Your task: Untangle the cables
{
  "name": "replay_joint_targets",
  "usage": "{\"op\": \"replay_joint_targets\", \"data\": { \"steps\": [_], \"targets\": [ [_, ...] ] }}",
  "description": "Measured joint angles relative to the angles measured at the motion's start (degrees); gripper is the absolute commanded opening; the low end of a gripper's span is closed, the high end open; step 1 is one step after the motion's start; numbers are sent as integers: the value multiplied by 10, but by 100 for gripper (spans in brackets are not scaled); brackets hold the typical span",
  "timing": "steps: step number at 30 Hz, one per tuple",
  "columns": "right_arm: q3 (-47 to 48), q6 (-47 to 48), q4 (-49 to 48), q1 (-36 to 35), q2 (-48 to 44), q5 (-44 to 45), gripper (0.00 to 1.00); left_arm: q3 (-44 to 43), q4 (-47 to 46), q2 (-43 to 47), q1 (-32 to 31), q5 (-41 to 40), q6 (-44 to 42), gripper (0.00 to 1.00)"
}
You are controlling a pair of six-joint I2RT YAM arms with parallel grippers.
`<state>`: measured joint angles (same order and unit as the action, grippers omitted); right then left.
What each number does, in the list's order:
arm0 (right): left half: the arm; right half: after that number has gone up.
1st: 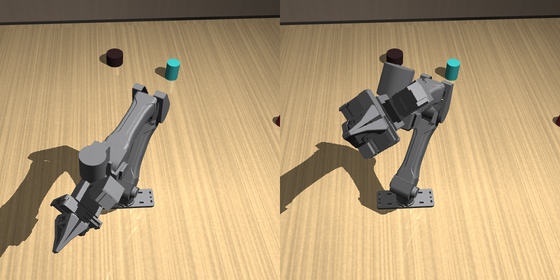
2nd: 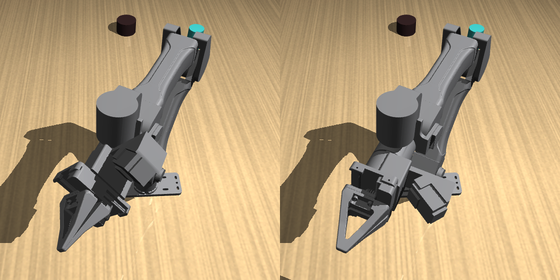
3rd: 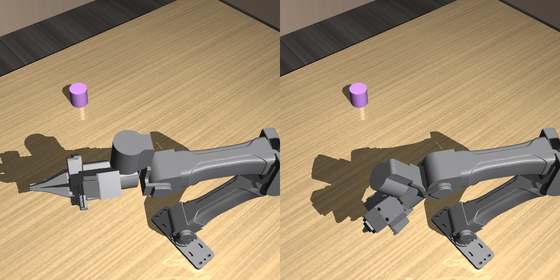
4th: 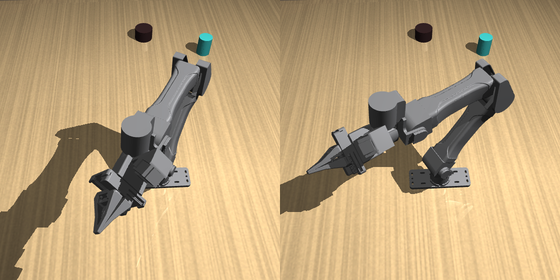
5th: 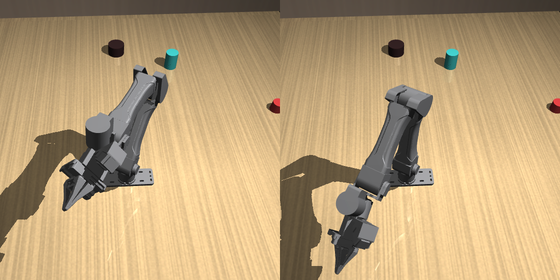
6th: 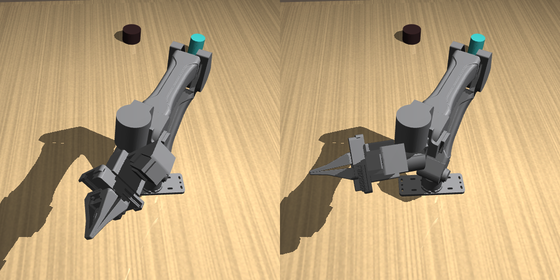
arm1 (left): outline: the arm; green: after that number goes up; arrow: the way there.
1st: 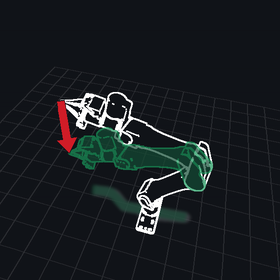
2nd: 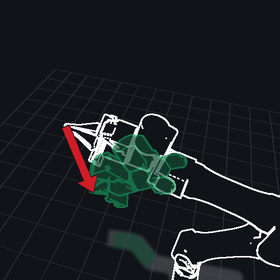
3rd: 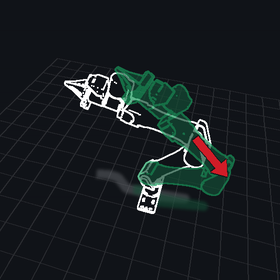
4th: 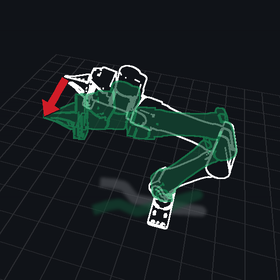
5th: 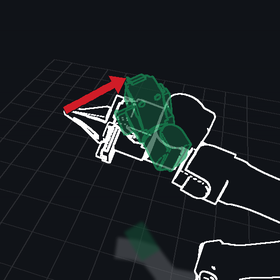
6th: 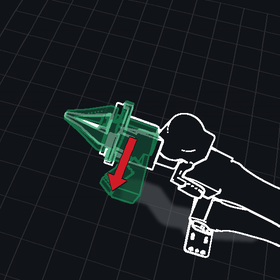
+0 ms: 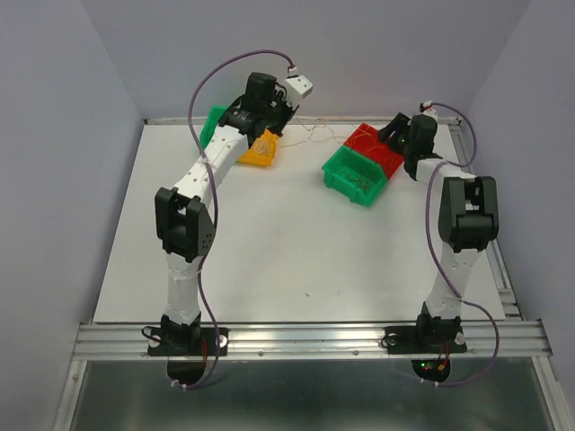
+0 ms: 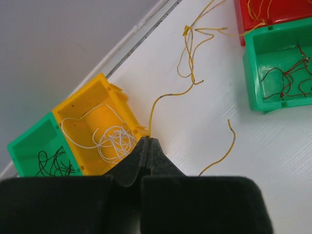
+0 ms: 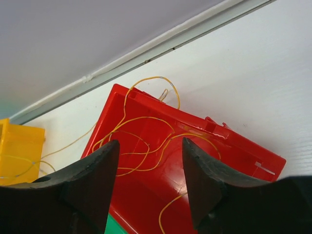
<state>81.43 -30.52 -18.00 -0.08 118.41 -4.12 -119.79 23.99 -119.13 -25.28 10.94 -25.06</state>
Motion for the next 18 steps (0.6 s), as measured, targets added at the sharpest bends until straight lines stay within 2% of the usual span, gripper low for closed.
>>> {"op": "replay_joint_targets", "data": {
  "steps": [5, 12, 18],
  "targets": [
    [-17, -3, -3, 0, -32, -3, 75, -24, 2, 2, -7, 17, -4, 0],
    [-64, 5, -31, 0, -87, -42, 84, -58, 3, -1, -24, 21, -22, 0],
    [-65, 59, -129, 0, -87, -204, 91, -78, 2, -2, -47, 18, -35, 0]
  ]
}}
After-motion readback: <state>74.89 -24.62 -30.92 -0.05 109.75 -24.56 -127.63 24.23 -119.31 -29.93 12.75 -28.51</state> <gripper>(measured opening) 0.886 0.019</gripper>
